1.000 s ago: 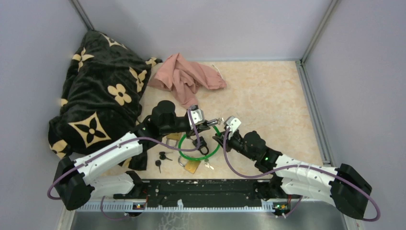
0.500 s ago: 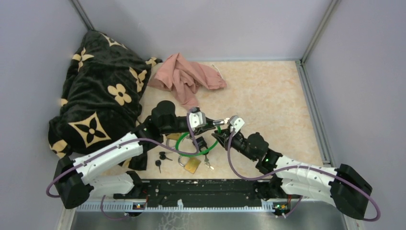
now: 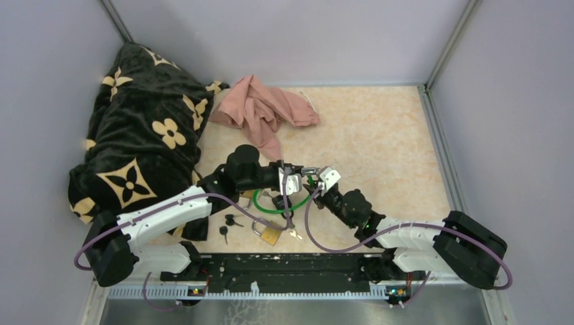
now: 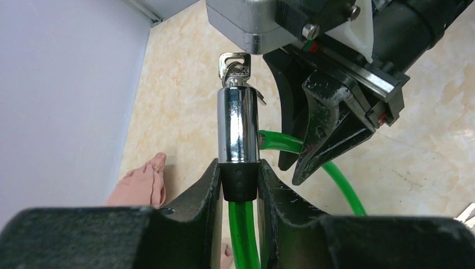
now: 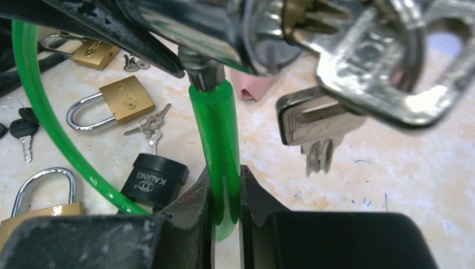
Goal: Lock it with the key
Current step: Lock the lock.
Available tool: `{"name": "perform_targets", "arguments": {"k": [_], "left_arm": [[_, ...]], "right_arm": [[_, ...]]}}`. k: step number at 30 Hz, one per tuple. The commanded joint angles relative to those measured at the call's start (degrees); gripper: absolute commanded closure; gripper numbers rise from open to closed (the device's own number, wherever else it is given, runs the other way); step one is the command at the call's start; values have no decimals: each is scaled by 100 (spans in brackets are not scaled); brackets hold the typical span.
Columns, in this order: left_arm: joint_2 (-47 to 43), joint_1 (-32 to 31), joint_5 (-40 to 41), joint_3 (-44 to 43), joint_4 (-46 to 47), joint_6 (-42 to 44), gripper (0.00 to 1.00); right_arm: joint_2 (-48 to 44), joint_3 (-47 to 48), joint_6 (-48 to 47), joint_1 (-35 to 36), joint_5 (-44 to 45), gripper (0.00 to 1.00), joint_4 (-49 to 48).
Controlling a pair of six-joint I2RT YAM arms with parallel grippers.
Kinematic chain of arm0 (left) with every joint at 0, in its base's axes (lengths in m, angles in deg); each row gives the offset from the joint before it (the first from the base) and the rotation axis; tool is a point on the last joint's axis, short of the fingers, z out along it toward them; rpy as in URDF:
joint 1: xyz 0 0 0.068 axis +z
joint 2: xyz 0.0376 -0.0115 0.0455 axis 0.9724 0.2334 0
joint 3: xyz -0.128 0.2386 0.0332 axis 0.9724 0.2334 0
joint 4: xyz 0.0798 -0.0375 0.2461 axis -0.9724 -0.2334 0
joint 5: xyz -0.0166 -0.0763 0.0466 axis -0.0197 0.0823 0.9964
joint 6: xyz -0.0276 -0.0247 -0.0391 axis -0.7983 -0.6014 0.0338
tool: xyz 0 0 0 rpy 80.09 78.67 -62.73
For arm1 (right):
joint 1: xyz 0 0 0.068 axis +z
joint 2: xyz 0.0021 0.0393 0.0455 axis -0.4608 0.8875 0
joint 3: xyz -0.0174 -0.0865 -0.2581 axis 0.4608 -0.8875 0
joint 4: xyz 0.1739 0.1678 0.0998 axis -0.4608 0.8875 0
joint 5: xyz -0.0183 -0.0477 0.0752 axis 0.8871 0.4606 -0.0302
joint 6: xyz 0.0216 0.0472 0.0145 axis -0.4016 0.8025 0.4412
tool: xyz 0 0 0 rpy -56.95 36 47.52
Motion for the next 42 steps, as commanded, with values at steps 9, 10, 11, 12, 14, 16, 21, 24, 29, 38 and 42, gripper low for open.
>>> {"name": "perform_targets", "arguments": {"k": [9, 10, 11, 12, 14, 16, 21, 24, 29, 38, 42], "left_arm": [[376, -508, -327, 665, -1085, 42, 100], [410, -537, -354, 666, -1268, -10, 100], [453, -542, -347, 684, -1429, -80, 100], [495, -543, -304, 722, -1525, -137, 100], [513, -538, -186, 859, -1561, -224, 100], [505, -534, -118, 961, -1555, -304, 100], [416, -448, 66, 960, -1461, -300, 100], [321, -462, 30, 845, -1508, -290, 100], [202, -633, -1, 813, -1668, -321, 100], [68, -716, 179, 796, -1597, -598, 100], [-4, -707, 340, 832, -1316, -514, 100]], "right_arm": [[928, 12, 1036, 156, -585, 100, -3381], [871, 108, 1077, 157, -660, 100, -3226], [770, 202, 1083, 176, -702, 100, -3000], [652, 276, 1080, 189, -750, 100, -2806], [308, 325, 1059, 192, -813, 100, -2581], [43, 269, 986, 192, -826, 100, -2493], [-406, 37, 773, 192, -768, 95, -1831], [-513, -155, 780, 192, -856, 85, -1797], [-739, -357, 817, 192, -772, 71, -1601], [-2100, -360, 920, 192, -1331, 49, 549], [-2931, -134, 1121, 192, -1552, 39, 2206]]}}
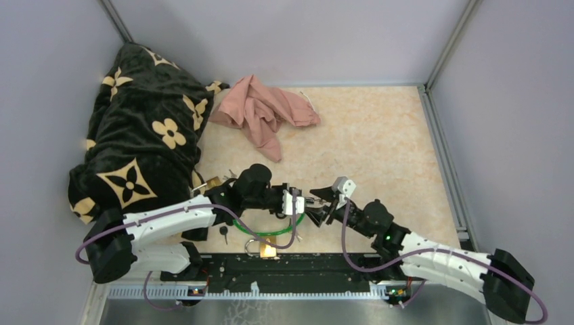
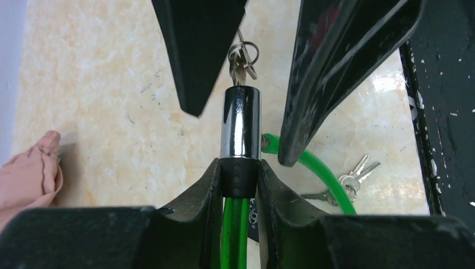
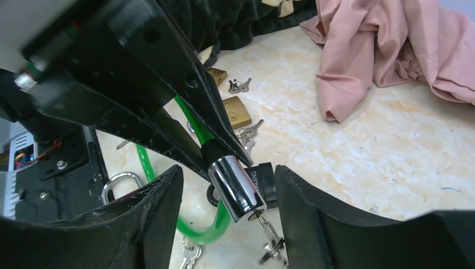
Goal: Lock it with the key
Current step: Lock the lock.
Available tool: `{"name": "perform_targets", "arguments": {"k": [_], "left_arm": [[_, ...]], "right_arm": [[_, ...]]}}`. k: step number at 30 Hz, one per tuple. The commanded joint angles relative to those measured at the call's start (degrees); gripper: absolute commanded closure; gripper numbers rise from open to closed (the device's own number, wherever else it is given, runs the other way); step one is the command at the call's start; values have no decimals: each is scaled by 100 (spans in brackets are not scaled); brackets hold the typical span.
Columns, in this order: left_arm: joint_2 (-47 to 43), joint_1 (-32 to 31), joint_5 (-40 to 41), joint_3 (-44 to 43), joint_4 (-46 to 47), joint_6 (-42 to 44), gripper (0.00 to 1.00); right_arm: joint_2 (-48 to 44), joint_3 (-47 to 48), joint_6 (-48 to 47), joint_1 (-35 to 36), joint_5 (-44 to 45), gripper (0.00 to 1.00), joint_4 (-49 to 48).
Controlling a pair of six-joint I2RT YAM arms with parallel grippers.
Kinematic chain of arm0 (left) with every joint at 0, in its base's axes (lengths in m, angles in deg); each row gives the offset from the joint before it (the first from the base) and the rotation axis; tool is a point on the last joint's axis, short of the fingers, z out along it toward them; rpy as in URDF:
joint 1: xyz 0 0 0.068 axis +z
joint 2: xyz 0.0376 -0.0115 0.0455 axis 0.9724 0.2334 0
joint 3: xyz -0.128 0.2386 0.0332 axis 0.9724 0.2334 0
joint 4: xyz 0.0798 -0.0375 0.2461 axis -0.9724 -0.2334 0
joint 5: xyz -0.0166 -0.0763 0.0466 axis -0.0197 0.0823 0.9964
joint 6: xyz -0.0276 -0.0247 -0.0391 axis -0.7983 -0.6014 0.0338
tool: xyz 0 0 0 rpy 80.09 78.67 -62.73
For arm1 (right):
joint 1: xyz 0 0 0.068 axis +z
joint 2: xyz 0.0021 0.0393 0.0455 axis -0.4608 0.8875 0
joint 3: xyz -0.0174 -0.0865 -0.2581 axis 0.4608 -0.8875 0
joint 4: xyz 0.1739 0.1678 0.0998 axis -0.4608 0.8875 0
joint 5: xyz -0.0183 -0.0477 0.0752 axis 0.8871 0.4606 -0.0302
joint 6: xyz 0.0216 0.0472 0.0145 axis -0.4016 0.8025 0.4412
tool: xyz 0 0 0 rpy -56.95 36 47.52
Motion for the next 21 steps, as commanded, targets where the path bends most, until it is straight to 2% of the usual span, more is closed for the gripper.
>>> {"name": "perform_targets", "arguments": {"k": [1, 4, 5, 6, 10, 12, 17, 19, 21], "left_arm": [[-10, -55, 129, 267, -553, -28, 100], [-83, -49, 48, 358, -505, 184, 100], [-115, -55, 26, 387, -488, 219, 100], [-131, -55, 12, 398, -476, 229, 100], [-210, -56, -33, 474, -384, 238, 100], [-237, -50, -50, 511, -364, 252, 100], [-345, -53, -64, 541, -360, 248, 100], [-386, -55, -76, 554, -338, 247, 100], [-435, -55, -82, 556, -337, 248, 100]], "right_arm": [[-915, 514, 261, 2, -281, 34, 1614], [-1481, 845, 513, -11, -225, 21, 2832], [-1639, 1011, 598, -26, -237, 12, 3211], [-1710, 1183, 678, -58, -250, 7, 3531], [-1455, 1921, 1098, -292, -249, 6, 4577], [-1086, 2223, 1391, -619, -699, 11, 4696], [-315, 2312, 2088, -2021, -2538, 41, 4353], [-332, 2117, 2124, -2265, -2736, 48, 4138], [-360, 1958, 2055, -2294, -2869, 49, 3944]]}}
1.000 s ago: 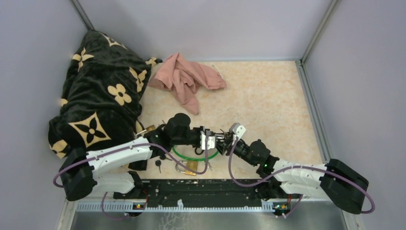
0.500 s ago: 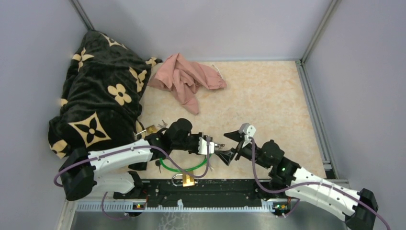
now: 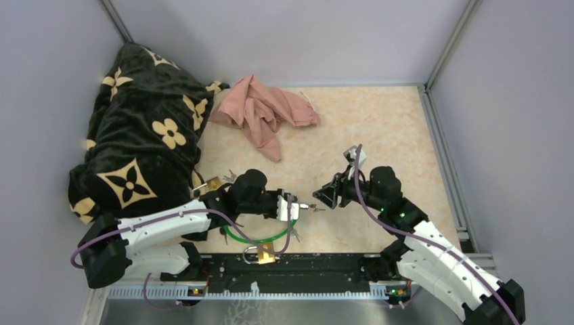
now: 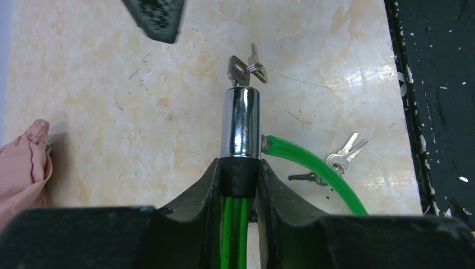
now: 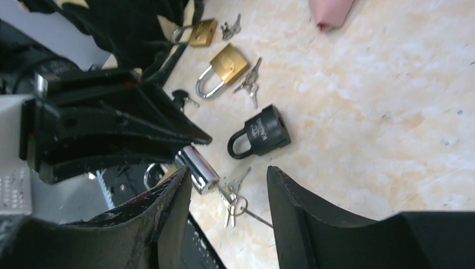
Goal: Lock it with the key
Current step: Lock the lock.
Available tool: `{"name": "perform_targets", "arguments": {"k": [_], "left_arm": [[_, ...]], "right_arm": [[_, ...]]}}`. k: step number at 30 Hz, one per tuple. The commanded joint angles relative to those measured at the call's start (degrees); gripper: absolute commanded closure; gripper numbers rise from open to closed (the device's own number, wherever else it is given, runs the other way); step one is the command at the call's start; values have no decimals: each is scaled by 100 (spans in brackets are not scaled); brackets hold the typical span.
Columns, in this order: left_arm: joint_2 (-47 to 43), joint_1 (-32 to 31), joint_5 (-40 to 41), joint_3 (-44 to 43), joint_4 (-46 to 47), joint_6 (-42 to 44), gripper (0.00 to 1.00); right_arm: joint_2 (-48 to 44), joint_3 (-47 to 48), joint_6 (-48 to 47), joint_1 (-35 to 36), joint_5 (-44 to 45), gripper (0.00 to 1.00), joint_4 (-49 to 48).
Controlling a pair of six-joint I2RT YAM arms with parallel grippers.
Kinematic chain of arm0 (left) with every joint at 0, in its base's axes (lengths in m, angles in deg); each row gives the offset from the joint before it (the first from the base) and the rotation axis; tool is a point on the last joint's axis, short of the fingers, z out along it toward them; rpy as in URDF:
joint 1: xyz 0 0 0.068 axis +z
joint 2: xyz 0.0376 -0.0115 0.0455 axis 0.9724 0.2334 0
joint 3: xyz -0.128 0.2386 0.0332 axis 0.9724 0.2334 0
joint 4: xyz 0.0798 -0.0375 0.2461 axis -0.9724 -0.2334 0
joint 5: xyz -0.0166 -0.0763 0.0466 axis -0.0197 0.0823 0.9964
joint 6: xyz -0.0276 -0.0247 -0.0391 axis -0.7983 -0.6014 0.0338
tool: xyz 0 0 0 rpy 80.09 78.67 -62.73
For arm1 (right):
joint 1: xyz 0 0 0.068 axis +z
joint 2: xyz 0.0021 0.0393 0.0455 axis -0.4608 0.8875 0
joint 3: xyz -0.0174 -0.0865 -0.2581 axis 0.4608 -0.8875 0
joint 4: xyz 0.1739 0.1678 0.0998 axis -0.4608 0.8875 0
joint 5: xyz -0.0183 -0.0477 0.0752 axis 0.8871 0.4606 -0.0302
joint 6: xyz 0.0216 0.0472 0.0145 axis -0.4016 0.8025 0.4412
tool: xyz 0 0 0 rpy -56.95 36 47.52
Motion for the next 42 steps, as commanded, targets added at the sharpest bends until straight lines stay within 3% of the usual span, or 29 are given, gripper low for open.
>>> {"name": "perform_targets", "arguments": {"k": [1, 7, 15, 20, 24, 34, 38, 42], "left_arm": [[-127, -47, -164, 127, -212, 58, 100], [-168, -52, -214, 138, -210, 19, 100], [-173, -45, -261, 132, -226, -43, 100], [-163, -51, -310, 98, -230, -60, 100], [-172, -51, -336, 88, -222, -82, 100], [-151, -44, -361, 85, -198, -83, 100], [-160, -48, -371, 80, -127, -116, 100], [-194, -47, -370, 146, 56, -161, 100]], "right_arm": [[-84, -270, 239, -144, -984, 49, -419], [-43, -791, 87, -143, -1417, 49, -1176], [-147, -1427, 4, -143, -1350, 50, -2165], [5, -1574, -2, -143, -1431, 55, -2692], [106, -1632, 17, -148, -1528, 65, -3014], [267, -1582, -31, -146, -1780, 66, -2703], [501, -1702, 367, -144, -1949, 82, -3360], [748, -1631, 509, -146, -2145, 94, -3213]]}}
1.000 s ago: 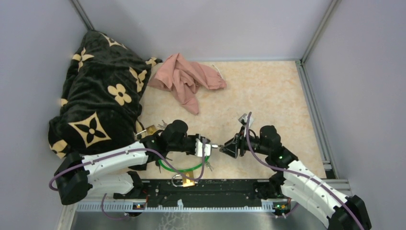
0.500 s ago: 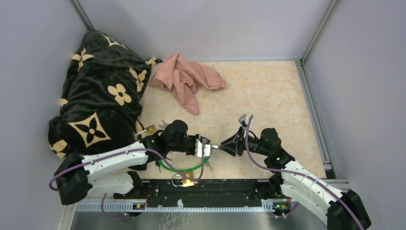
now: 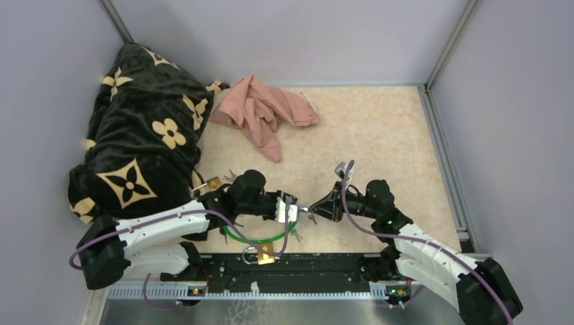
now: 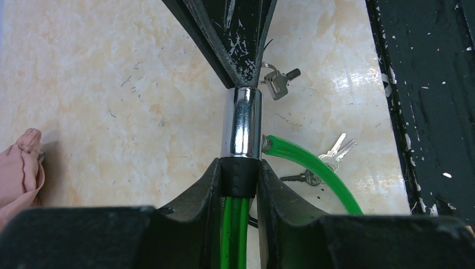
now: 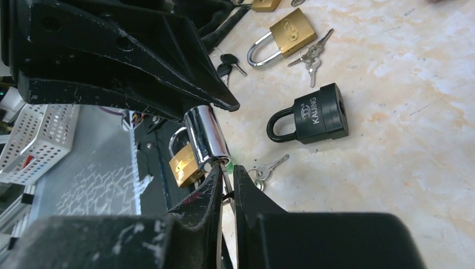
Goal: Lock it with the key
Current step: Lock the lock.
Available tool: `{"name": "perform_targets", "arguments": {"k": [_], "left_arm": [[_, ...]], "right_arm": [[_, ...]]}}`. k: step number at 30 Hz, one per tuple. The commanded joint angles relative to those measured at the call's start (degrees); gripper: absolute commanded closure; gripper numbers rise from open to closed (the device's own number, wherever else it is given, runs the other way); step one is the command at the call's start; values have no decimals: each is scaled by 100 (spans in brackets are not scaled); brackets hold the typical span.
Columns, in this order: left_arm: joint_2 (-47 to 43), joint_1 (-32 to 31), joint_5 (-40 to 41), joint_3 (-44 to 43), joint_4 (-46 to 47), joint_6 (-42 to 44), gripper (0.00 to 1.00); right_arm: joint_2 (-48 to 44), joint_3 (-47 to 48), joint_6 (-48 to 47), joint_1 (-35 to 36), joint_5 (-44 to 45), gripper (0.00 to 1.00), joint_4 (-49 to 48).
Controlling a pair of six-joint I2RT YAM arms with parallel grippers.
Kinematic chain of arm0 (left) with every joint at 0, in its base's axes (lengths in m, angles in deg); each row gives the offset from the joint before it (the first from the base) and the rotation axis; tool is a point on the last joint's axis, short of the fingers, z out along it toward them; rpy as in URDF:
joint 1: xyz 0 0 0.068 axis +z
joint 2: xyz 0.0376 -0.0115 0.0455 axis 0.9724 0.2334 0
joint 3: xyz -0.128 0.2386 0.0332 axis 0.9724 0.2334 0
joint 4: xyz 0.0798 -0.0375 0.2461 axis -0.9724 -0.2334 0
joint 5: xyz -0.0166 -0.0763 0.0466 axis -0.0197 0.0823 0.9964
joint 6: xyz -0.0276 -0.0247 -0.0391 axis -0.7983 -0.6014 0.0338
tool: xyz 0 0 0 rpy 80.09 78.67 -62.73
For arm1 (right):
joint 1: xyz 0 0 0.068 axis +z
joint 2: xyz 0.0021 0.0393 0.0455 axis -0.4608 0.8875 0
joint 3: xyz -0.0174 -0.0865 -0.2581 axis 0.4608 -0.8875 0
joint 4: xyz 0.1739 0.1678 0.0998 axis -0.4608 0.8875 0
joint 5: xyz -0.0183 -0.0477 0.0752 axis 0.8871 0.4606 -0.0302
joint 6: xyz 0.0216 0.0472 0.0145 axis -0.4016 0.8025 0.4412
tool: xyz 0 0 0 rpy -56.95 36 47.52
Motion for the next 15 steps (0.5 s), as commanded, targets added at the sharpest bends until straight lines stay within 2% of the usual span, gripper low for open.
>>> {"name": "perform_targets", "arguments": {"k": [1, 5, 9, 12, 15], "left_arm": [[-86, -42, -146, 125, 136, -141, 100], [-126, -47, -173, 250, 435, -206, 100], [-194, -56, -72, 381, 712, -37, 100], [-240, -52, 63, 477, 972, 118, 100], [-286, -69, 112, 540, 1074, 270, 100]], "right_arm": [[147, 62, 298, 6, -424, 95, -357], [141, 101, 735, 7, -540, 100, -582], [166, 452, 1238, 6, -361, 100, 136], [305, 679, 1967, 7, -346, 100, 698], [370, 514, 3044, 5, -435, 100, 390]]}}
